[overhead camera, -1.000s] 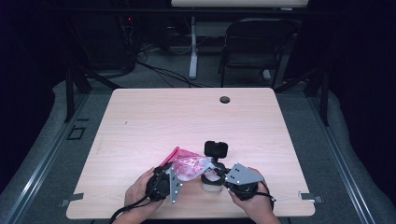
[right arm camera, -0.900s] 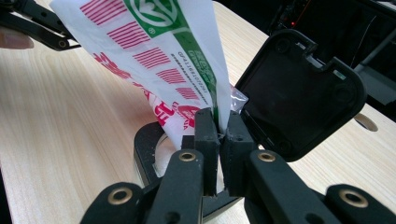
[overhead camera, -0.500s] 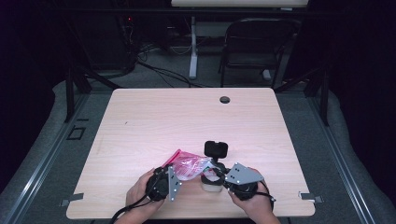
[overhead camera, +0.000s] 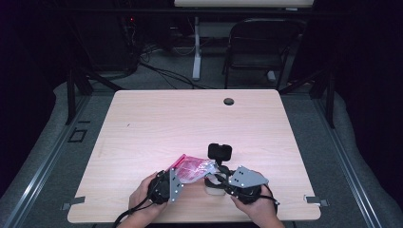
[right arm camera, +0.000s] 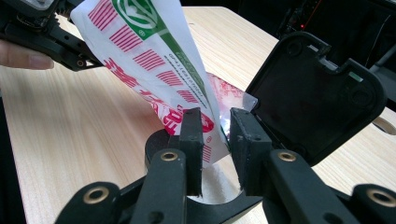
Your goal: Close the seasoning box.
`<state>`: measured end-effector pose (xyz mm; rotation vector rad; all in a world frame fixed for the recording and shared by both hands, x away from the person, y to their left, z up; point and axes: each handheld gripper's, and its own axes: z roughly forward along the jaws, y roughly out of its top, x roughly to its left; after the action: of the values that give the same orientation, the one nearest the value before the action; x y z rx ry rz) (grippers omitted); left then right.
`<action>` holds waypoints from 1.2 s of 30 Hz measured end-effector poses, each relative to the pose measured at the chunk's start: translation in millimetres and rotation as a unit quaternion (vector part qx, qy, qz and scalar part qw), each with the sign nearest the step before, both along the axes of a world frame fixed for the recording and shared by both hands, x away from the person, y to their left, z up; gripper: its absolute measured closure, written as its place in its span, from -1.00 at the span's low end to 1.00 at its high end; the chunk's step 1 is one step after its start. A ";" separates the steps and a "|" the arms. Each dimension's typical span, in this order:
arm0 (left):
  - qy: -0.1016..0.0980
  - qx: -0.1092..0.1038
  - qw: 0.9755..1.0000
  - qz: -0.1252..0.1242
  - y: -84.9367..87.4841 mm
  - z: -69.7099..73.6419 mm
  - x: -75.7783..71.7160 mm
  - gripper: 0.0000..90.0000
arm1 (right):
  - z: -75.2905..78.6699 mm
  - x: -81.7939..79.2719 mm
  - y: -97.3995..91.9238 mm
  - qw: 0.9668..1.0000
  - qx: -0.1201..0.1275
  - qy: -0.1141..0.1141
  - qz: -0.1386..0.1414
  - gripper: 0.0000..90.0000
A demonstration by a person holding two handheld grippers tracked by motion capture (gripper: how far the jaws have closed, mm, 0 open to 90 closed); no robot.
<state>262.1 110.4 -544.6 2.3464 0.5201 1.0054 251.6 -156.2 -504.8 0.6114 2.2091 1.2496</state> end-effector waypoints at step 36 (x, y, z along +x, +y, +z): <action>0.061 -0.064 0.996 0.001 11.3 -7.2 11.8 0.72 | -0.9 1.4 -1.7 1.000 0.017 0.005 -0.010 0.49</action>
<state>273.9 121.7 -551.9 2.3022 0.6139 0.8087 253.0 -157.9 -505.6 0.6513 2.1885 1.2792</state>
